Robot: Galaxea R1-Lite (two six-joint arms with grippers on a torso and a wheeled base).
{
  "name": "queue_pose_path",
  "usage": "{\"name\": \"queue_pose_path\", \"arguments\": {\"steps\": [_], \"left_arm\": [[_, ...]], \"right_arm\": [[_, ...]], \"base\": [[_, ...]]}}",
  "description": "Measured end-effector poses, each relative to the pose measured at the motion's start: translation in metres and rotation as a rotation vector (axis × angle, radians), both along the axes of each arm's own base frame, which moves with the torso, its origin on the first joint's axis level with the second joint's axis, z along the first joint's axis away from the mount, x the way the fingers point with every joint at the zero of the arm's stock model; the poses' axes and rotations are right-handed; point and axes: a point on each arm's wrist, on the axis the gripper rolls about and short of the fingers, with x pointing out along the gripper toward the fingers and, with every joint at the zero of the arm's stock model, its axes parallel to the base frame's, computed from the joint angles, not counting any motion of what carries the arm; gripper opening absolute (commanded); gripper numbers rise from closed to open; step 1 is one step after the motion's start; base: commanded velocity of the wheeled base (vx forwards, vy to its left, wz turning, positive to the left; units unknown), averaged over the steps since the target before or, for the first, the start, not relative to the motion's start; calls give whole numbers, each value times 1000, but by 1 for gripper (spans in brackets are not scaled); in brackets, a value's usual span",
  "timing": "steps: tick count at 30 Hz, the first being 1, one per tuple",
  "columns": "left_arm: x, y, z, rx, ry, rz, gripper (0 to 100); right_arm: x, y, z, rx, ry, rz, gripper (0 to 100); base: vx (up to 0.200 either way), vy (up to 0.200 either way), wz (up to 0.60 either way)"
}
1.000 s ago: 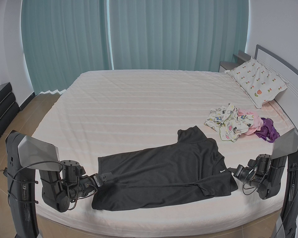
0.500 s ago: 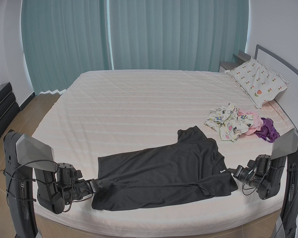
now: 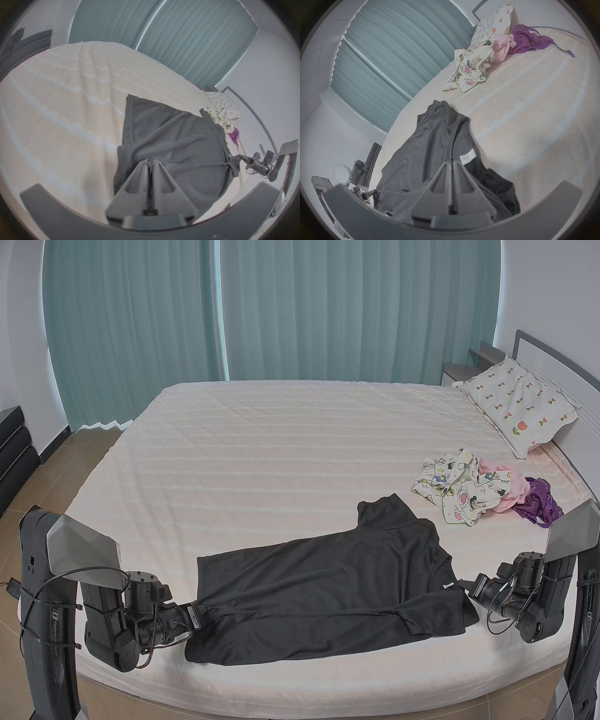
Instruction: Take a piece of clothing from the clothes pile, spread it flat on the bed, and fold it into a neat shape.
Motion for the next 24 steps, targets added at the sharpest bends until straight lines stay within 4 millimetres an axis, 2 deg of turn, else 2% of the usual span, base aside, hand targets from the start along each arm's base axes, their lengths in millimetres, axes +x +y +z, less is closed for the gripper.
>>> {"name": "queue_pose_path", "arguments": {"steps": [5, 15, 24], "left_arm": [[-5, 2, 0, 40, 9, 57, 0], [-26, 6, 29, 12, -25, 81, 0], [-47, 9, 43, 13, -11, 75, 0]], "right_arm": [[0, -2, 4, 1, -11, -5, 0], [-4, -3, 18, 2, -37, -15, 0], [-12, -1, 39, -1, -81, -8, 0]], "base": [[0, 0, 0], [0, 0, 0], [0, 0, 0]]}}
